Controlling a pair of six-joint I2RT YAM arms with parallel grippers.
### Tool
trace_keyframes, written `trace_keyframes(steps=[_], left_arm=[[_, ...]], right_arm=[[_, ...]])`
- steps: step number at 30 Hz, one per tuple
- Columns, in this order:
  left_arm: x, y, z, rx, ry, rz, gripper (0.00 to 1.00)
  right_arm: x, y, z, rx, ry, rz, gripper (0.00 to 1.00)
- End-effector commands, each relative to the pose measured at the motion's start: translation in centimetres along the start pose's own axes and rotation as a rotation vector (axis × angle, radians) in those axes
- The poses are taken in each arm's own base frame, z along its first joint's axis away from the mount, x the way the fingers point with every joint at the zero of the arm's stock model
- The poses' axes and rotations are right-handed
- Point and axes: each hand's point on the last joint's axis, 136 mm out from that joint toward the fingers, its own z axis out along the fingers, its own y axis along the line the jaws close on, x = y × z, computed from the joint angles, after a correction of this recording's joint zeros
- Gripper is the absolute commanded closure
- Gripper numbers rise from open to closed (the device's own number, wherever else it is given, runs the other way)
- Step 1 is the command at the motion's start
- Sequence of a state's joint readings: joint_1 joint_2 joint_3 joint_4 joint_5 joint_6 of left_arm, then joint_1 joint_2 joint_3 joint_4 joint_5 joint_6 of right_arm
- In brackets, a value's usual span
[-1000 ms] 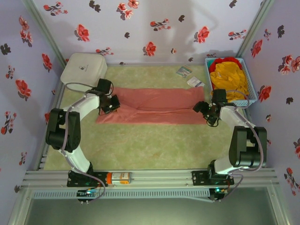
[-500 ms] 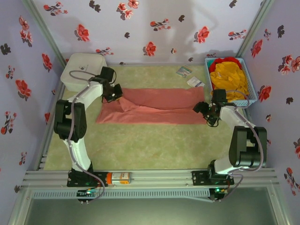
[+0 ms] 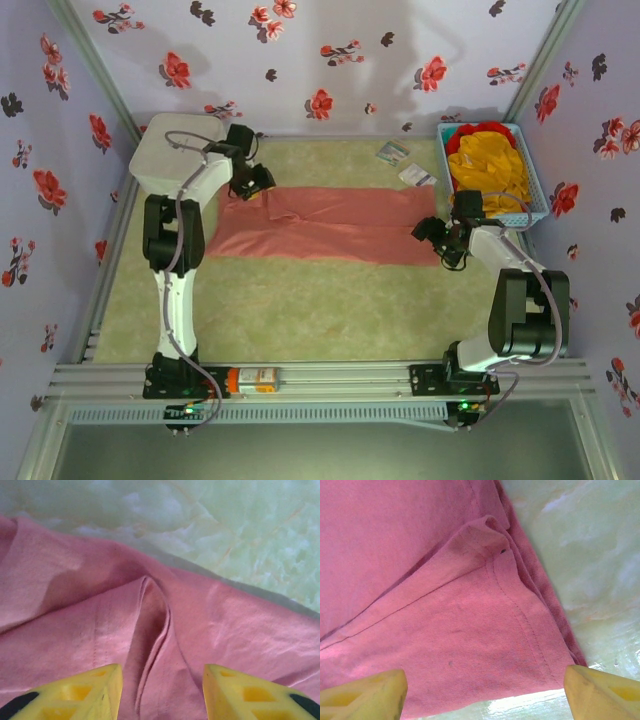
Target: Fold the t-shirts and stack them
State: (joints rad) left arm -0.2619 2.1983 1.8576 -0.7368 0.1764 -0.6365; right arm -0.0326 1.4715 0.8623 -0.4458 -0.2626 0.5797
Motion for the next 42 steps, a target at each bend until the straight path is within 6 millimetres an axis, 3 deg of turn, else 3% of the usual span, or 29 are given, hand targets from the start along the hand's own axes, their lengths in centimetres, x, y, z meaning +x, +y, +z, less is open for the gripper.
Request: trace_keyframes(steps=[1, 6, 9, 17, 24, 32, 37, 42], left_arm=[[1.8, 0.5, -3.1, -0.002, 0.011, 0.024, 0.54], [5.0, 1.3, -4.6, 0.014, 0.0, 0.018, 0.54], [6.2, 1.3, -3.7, 0.035, -0.011, -0.002, 0.53], [6.2, -0.9, 0.3, 0.098, 0.004, -0.026, 0.52], [6.5, -0.7, 2.3, 0.081, 0.038, -0.051, 0.55], [5.6, -2.3, 2.1, 0.108, 0.015, -0.044, 0.76], [5.0, -4.5, 2.4, 0.128, 0.008, -0.009, 0.99], [4.3, -7.8, 2.4, 0.141, -0.025, 0.053, 1.0]], right_arm=[[0.1, 0.0, 0.1, -0.005, 0.005, -0.014, 0.18], [-0.1, 0.4, 0.4, -0.029, 0.011, 0.002, 0.18], [-0.2, 0.6, 0.5, -0.036, 0.01, 0.003, 0.18], [-0.1, 0.6, 0.1, -0.036, 0.006, -0.003, 0.18], [0.4, 0.1, -0.1, -0.018, 0.005, -0.014, 0.18], [0.3, 0.1, 0.2, -0.021, 0.01, -0.015, 0.18], [0.2, 0.1, 0.1, -0.014, 0.009, -0.019, 0.19], [0.5, -0.2, 0.2, -0.007, 0.017, -0.019, 0.19]])
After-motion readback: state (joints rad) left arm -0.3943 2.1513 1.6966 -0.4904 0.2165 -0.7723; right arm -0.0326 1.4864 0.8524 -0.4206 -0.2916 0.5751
